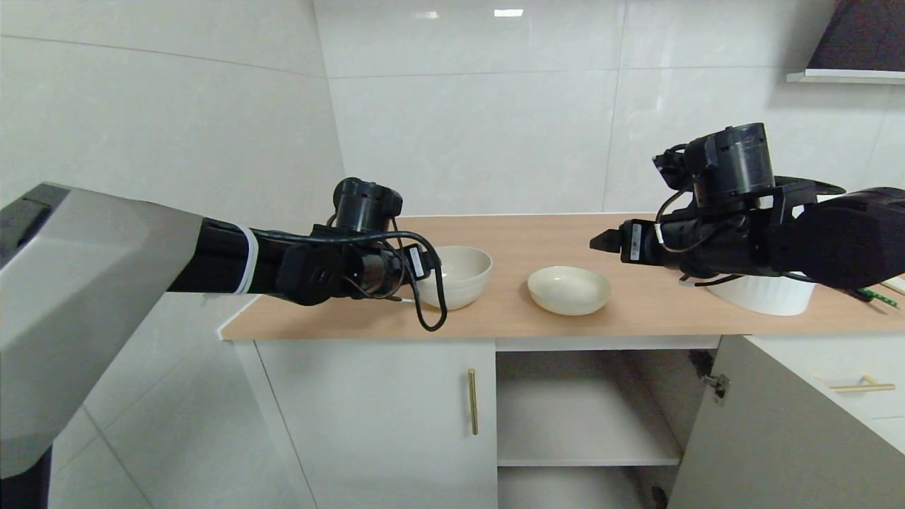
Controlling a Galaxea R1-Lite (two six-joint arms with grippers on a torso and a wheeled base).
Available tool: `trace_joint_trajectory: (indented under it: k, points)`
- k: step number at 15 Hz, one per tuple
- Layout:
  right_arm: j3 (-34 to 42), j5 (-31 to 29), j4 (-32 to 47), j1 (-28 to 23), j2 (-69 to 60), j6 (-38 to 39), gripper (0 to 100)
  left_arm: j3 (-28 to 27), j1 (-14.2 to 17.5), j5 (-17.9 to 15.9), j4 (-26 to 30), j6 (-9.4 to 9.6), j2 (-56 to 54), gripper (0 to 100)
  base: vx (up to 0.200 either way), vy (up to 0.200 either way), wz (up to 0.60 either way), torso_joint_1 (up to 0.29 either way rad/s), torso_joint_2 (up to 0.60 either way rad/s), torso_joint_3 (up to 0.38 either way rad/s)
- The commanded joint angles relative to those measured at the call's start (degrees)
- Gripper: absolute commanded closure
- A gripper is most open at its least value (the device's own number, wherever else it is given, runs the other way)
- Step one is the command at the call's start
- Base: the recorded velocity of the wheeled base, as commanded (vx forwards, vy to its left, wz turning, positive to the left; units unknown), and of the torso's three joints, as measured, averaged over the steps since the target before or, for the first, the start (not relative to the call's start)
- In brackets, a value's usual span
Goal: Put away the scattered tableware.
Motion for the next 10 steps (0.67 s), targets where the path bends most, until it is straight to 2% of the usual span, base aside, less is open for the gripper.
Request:
trace_joint_trajectory:
  k: [1,2,3,6,10]
  points:
    - [-0.04,0.01,-0.02,-0.10,-0.33,-0.01,0,-0.45,0.03,0.00,0.01,-0.34,1.28,0,0.000,0.000,0.00,0.000,0.00,0.000]
    - [-0.04,0.01,-0.02,-0.19,-0.33,-0.01,0,-0.45,0.03,0.00,0.01,-0.34,1.28,0,0.000,0.000,0.00,0.000,0.00,0.000]
    - [-0.04,0.01,-0.02,-0.28,-0.41,-0.10,0,-0.45,0.03,0.00,0.10,-0.34,1.19,100,0.000,0.000,0.00,0.000,0.00,0.000]
    - [-0.12,0.01,-0.02,-0.63,-0.59,-0.19,0,0.08,0.03,0.17,0.19,-1.13,0.31,100,0.000,0.000,0.00,0.000,0.00,0.000]
    - [-0.21,0.10,0.07,-0.63,-0.41,-0.19,0,1.39,0.03,0.17,0.19,-1.22,-2.32,100,0.000,0.000,0.00,0.000,0.00,0.000]
